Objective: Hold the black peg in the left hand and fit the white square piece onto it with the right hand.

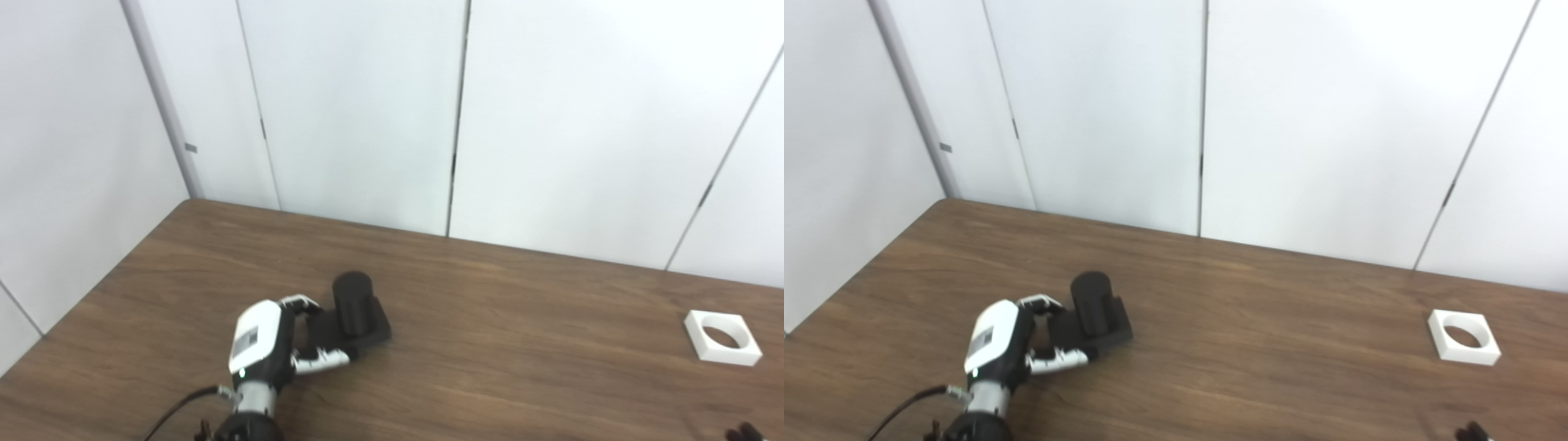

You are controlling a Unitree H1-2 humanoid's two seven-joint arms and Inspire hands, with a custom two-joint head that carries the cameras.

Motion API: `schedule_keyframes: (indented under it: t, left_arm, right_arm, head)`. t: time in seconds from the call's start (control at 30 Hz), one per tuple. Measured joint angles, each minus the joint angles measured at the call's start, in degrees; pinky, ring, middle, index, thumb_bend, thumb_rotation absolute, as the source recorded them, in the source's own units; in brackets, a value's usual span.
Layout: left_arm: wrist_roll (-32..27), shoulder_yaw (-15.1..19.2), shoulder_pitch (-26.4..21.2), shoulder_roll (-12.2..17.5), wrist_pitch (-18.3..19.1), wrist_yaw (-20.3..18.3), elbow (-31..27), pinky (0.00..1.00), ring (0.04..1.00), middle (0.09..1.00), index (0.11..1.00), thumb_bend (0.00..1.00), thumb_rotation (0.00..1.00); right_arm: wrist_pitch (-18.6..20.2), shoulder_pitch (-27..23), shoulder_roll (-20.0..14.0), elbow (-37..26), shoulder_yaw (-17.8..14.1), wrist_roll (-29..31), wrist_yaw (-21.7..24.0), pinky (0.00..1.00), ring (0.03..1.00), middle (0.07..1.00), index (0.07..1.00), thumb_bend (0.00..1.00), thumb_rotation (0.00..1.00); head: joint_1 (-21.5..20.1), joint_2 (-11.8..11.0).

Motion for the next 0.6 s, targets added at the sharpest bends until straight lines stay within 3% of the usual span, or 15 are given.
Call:
schedule_keyframes:
  t: [0.13, 0.3, 0.6]
  left_arm:
    - [-0.11, -2.0, 4.2, -2.32, 0.41, -4.53, -6.95, 0.66, 0.755, 0.717, 0.487, 0.51, 0.05]
    - [2.69, -5.21, 7.75, -2.61, -0.25, -7.81, -11.18, 0.66, 0.756, 0.719, 0.486, 0.51, 0.05]
    - [4.51, -10.57, 11.78, -3.06, -6.55, -10.42, -13.09, 0.7, 0.793, 0.744, 0.487, 0.52, 0.04]
  right_arm:
    - [2.98, 0.75, 0.7, -2.76, 0.8, -2.17, -1.08, 1.0, 0.996, 0.941, 0.946, 0.7, 1.0]
    - [4.89, 1.57, 1.89, -4.81, 1.63, -4.07, -1.89, 1.0, 0.973, 0.922, 0.936, 0.65, 1.0]
    - [8.34, 2.27, 2.95, -8.99, 3.73, -8.1, -2.41, 1.0, 0.948, 0.908, 0.929, 0.49, 1.0]
  head:
    - [-1.94, 1.32]
    - [-4.93, 3.43]
    - [-9.67, 6.6]
